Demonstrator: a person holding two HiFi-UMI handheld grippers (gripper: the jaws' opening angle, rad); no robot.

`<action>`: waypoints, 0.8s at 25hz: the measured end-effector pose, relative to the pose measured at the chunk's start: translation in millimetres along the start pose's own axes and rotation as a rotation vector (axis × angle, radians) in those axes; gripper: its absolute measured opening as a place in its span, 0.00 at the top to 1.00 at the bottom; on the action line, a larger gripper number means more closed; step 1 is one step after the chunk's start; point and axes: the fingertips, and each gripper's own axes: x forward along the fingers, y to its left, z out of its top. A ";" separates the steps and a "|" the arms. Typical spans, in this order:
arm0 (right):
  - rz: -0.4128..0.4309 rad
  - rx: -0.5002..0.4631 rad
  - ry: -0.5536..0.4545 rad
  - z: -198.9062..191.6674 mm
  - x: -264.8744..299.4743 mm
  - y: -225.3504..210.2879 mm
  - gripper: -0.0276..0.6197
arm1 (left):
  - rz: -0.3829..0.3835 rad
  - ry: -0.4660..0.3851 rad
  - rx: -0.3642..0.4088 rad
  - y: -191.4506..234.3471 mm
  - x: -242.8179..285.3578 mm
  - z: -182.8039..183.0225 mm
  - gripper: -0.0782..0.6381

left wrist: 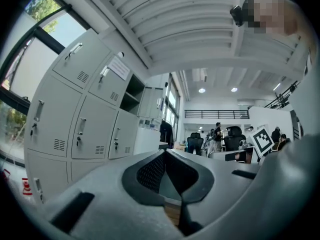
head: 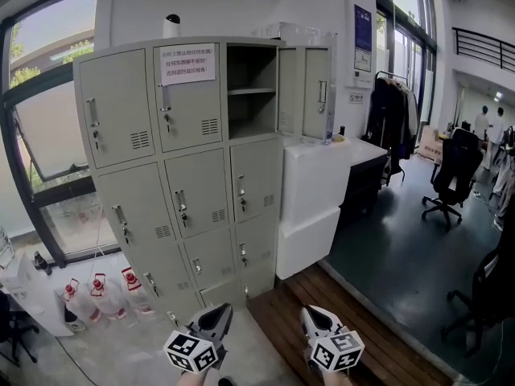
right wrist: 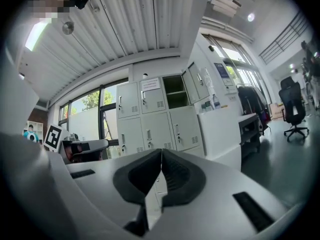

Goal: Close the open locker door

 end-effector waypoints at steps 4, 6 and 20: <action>-0.022 0.045 -0.023 10.7 82.3 -2.0 0.94 | -0.035 0.013 0.011 69.2 44.2 11.2 0.88; -0.031 0.038 -0.033 23.2 124.6 0.7 0.94 | -0.057 0.017 0.008 103.1 65.9 20.4 0.88; -0.118 -0.003 -0.016 46.8 284.0 -30.6 0.94 | -0.098 0.040 -0.019 254.8 158.3 34.6 0.88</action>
